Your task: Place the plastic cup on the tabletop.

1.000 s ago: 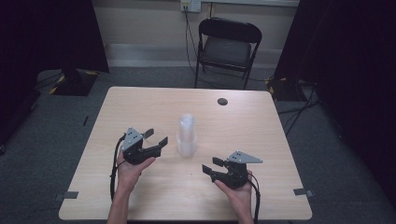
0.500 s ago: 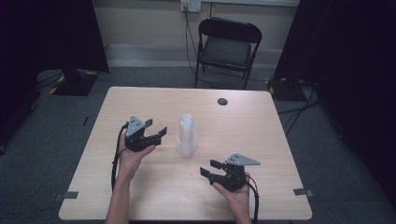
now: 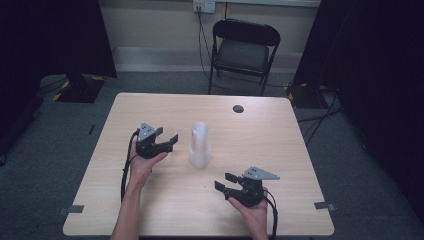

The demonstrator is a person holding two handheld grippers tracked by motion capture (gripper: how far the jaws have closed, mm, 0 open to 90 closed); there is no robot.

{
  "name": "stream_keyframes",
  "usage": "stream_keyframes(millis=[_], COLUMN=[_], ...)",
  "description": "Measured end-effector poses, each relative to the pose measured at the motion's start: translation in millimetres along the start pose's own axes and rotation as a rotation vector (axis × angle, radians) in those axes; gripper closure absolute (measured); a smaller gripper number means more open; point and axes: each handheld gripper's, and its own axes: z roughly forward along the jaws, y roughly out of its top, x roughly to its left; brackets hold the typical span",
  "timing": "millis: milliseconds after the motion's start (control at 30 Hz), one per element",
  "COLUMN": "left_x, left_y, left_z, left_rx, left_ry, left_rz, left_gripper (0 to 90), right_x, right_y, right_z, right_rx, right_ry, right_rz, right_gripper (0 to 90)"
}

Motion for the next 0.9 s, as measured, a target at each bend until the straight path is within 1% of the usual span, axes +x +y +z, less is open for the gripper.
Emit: stream_keyframes(millis=[33,100,200,267,400,433,500,567,667,733,800,867,900], left_x=[-1.3,-1.8,1.0,3.0,5.1,5.3,5.4,5.7,5.9,5.4,5.0,4.5,3.9], left_y=[-0.3,-1.0,-4.5,-6.8,-7.8,-7.9,-7.9,-8.8,-10.3,-11.0,-12.1,-13.3,-15.0], left_z=[1.2,3.5,7.8,9.7,9.8,9.9,9.9,10.3,11.3,11.8,12.8,13.0,13.2], left_rx=[-0.002,-0.002,0.021,0.036,0.043,0.033,0.033,0.047,0.056,0.077,0.085,0.091,0.102], left_ry=[-0.004,-0.004,0.016,0.024,0.019,0.017,0.016,0.021,0.015,0.012,0.005,-0.002,0.000], left_rz=[0.000,0.012,0.038,0.042,0.042,0.035,0.034,0.036,0.022,0.033,0.027,0.013,0.023], left_gripper=[28.0,27.6,27.6,27.4,26.3,26.3,26.0,25.8,24.5,23.9,23.6,22.9,22.9], right_x=[0.2,1.0,2.1,1.8,1.5,1.7,2.4,2.6,2.8,2.6,2.2,2.1,2.1], right_y=[-0.2,-0.1,0.3,0.5,0.7,0.7,0.7,0.7,1.0,1.2,1.4,1.4,1.4], right_z=[0.3,1.0,1.4,1.7,2.6,2.9,3.3,3.5,3.0,2.8,2.7,2.4,2.4], right_rx=[0.001,-0.001,0.005,0.002,0.004,0.006,0.009,0.009,0.007,0.006,0.004,0.003,0.003], right_ry=[0.002,0.006,0.006,0.007,0.008,0.008,0.011,0.010,0.009,0.008,0.009,0.009,0.009], right_rz=[0.000,0.000,-0.001,-0.001,-0.004,-0.006,-0.004,-0.005,-0.005,-0.004,-0.005,-0.004,-0.004], right_gripper=[43.2,43.1,43.0,43.0,43.0,43.0,43.0,43.0,43.0,43.0,43.1,43.0,43.0])
